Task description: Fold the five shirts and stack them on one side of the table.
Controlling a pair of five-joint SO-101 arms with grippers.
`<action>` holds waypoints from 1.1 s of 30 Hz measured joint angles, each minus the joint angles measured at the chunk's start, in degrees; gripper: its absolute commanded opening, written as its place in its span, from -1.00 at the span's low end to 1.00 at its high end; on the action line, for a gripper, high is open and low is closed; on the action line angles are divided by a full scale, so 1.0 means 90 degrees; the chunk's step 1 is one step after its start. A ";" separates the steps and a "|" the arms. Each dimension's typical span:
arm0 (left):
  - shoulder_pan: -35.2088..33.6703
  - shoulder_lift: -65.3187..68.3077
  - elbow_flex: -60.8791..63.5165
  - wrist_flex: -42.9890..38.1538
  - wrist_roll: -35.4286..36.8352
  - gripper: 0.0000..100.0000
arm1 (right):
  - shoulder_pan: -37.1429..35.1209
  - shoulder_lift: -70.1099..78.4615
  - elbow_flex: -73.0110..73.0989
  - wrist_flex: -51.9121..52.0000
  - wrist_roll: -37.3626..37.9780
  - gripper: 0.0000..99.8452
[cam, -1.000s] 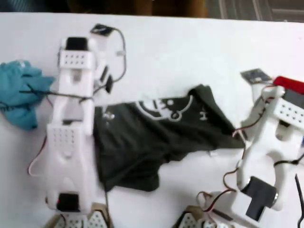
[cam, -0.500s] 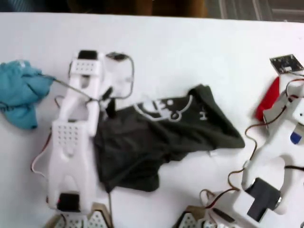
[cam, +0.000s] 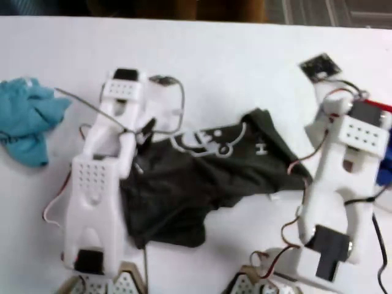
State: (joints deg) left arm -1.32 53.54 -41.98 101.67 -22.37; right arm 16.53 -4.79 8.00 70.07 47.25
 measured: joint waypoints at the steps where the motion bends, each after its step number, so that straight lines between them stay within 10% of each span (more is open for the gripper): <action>1: 0.0000 0.0000 0.0000 0.0000 0.0000 -0.95 | -0.0127 0.0166 0.0010 -0.0293 -0.0166 -0.94; 9: 0.0000 0.0029 0.0000 0.0000 0.0000 -0.95 | -0.1016 0.1983 -0.1133 -0.1621 -0.1885 -0.96; 17: 0.0000 0.0029 0.0029 0.0000 0.0000 -0.95 | -0.1944 0.3946 -0.3204 -0.0586 -0.2002 -0.96; 33: -0.0137 0.0029 0.0322 0.0000 -0.0010 -0.95 | -0.1221 0.7267 -0.7111 0.0518 -0.2032 -0.96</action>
State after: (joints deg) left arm -2.55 53.80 -39.08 101.67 -22.46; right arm 5.54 60.62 -56.00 74.73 28.97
